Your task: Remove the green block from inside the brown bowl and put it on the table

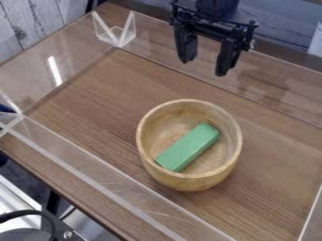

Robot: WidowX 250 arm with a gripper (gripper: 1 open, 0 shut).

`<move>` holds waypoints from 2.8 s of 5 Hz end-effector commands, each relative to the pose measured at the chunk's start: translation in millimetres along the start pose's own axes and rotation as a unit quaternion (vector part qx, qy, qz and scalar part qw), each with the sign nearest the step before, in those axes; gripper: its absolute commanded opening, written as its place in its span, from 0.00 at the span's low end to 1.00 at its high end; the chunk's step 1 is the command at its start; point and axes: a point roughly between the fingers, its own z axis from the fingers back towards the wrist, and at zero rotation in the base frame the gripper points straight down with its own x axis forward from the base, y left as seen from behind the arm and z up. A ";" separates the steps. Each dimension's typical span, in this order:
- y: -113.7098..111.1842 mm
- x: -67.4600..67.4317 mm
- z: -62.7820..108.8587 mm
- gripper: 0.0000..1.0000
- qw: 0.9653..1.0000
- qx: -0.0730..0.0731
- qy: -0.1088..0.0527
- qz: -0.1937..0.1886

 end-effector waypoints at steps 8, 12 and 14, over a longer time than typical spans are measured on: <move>-19.4 -33.5 -54.2 1.00 0.995 -0.011 -0.006 -0.096; -22.2 -34.4 -54.9 1.00 0.992 -0.020 -0.017 -0.127; -22.8 -35.4 -53.8 1.00 0.990 -0.024 -0.023 -0.138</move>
